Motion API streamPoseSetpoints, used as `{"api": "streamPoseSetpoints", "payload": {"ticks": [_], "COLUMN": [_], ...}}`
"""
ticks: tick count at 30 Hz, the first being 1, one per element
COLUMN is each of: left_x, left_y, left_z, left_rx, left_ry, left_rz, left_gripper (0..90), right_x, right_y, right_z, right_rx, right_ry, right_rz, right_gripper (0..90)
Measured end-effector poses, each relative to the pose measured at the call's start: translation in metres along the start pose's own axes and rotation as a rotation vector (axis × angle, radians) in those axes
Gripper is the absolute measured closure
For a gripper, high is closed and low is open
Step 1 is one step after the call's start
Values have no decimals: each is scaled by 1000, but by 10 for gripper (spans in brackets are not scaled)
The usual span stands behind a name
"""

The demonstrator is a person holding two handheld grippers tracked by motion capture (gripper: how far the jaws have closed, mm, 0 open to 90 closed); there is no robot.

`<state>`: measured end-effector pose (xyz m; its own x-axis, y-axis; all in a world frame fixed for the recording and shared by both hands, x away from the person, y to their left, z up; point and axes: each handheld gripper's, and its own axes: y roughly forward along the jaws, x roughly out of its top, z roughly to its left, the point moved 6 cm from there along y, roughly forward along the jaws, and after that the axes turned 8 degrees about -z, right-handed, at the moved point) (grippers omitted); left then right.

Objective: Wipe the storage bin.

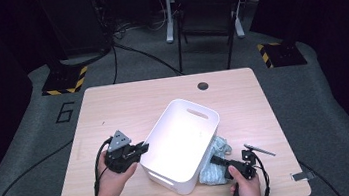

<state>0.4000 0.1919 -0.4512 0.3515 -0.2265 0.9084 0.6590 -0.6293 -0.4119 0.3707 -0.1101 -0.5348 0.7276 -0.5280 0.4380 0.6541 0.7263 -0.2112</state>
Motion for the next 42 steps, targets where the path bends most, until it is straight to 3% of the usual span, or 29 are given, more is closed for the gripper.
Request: {"api": "streamPoseSetpoints", "payload": {"ticks": [2, 3, 4, 17, 18, 22, 26, 27, 30, 32, 33, 35, 39, 40, 42], "left_x": [0, 0, 0, 0, 0, 0, 0, 0, -1, -1, -1, 0, 1, 2, 4], "left_y": [0, -1, -1, -1, -1, -1, -1, -1, -1, -1, -1, -1, -1, -1, -2], "left_z": [0, 0, 0, 1, 1, 1, 2, 2, 2, 2, 2, 3, 3, 4, 5], "left_rx": [-2, -10, -9, -2, 0, 1, -1, 2, 4, -4, -7, -23, -42, -43, -57], "left_ry": [-2, -4, -4, -5, -6, -12, -13, -13, -15, -20, -19, -22, -25, -26, -46], "left_rz": [0, 8, 8, 3, 1, 1, 8, 8, 20, 23, 25, 31, 42, 36, 26], "left_gripper": [818, 817, 817, 816, 816, 814, 809, 806, 793, 776, 767, 747, 724, 724, 724], "right_x": [-1, -1, -2, -6, -8, -8, -8, -9, -7, -6, -6, -4, -3, -4, -3], "right_y": [-1, 2, 1, 7, 6, 6, 5, 4, 5, 3, 1, 0, -4, -6, -7], "right_z": [1, -2, -1, -15, -14, -14, -14, -11, -10, -4, 1, 5, 14, 18, 20], "right_rx": [-7, -15, -21, -68, -82, -97, -101, -94, -64, -40, -25, 2, 23, 33, 37], "right_ry": [27, 6, 30, -18, 6, 17, -15, 17, -9, 0, 31, -10, -10, 14, -4], "right_rz": [15, 3, 13, 32, 58, 57, 49, 58, 31, 31, 38, 21, 28, 28, 23], "right_gripper": [662, 662, 662, 665, 665, 667, 673, 674, 673, 671, 669, 666, 664, 664, 663]}}
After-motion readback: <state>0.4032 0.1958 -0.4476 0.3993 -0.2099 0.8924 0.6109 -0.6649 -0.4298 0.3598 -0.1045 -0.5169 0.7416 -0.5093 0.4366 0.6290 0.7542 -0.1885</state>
